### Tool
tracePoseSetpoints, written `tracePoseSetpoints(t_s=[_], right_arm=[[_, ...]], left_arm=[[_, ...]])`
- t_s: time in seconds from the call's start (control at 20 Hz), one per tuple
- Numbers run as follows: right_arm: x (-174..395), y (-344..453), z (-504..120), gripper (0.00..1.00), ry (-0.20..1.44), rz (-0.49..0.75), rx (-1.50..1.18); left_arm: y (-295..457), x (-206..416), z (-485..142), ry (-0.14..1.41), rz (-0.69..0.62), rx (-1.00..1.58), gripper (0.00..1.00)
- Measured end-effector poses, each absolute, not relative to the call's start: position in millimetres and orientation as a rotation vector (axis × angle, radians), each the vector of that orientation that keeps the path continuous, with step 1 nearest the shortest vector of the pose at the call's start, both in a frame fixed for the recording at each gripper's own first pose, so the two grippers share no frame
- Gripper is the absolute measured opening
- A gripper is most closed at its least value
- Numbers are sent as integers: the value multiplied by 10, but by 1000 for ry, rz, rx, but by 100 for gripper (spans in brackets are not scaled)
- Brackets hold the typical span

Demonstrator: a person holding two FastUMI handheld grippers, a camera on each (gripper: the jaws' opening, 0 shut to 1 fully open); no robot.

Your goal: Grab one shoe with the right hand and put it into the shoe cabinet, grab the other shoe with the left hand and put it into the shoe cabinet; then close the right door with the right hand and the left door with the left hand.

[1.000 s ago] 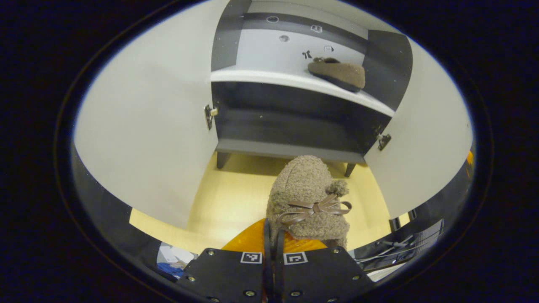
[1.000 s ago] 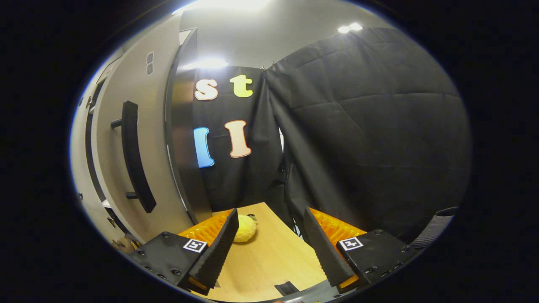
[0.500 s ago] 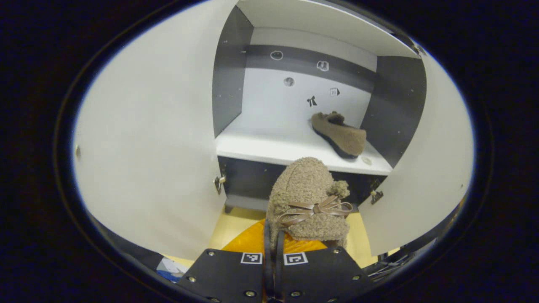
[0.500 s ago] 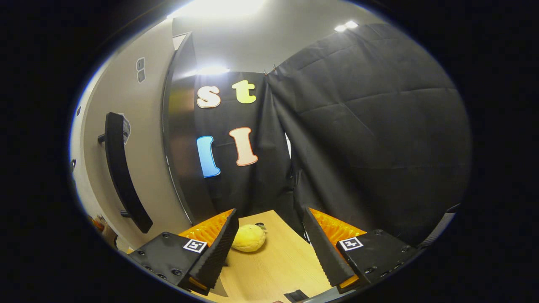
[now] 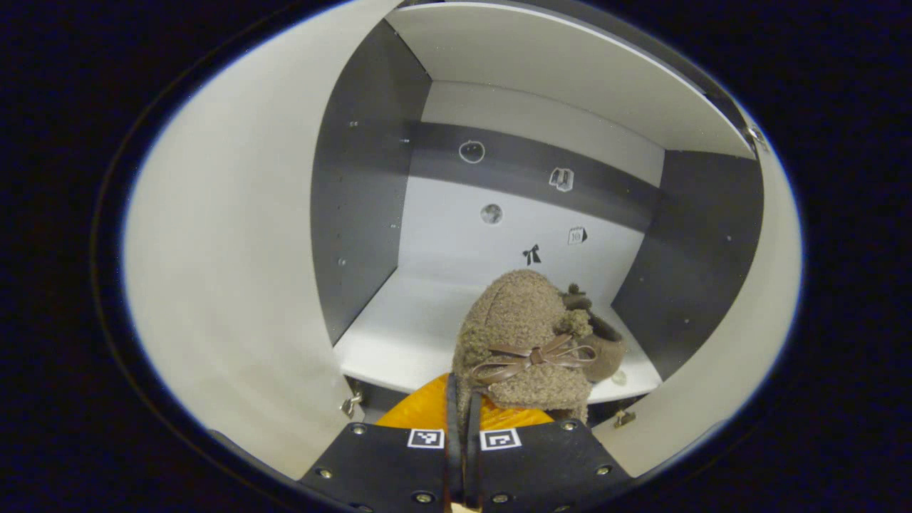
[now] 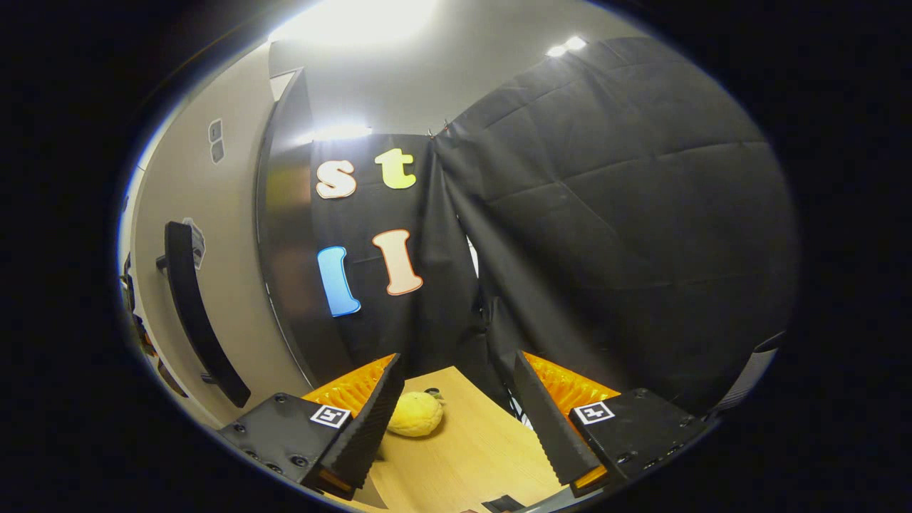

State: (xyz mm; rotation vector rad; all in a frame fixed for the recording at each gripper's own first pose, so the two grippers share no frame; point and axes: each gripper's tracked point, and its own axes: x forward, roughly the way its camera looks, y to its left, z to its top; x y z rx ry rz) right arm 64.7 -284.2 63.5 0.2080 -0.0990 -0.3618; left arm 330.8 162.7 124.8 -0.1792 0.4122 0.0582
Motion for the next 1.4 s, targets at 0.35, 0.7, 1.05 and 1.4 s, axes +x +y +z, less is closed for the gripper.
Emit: tracePoseSetpoints(t_s=[0.35,0.7,1.05,1.4], right_arm=[[364,-2934,424,98,-55,-422,162],[147,-2950,395,98,-75,-461,183],[-156,-3123,172,98,-60,-523,194],[-90,-3203,127,98,-43,-512,222]], left_arm=[[1896,4111,1290,361,119,-111,3],[1939,4585,1023,422,114,-95,4],[2003,4731,864,477,124,-51,9],[1988,4477,1034,481,119,112,100]])
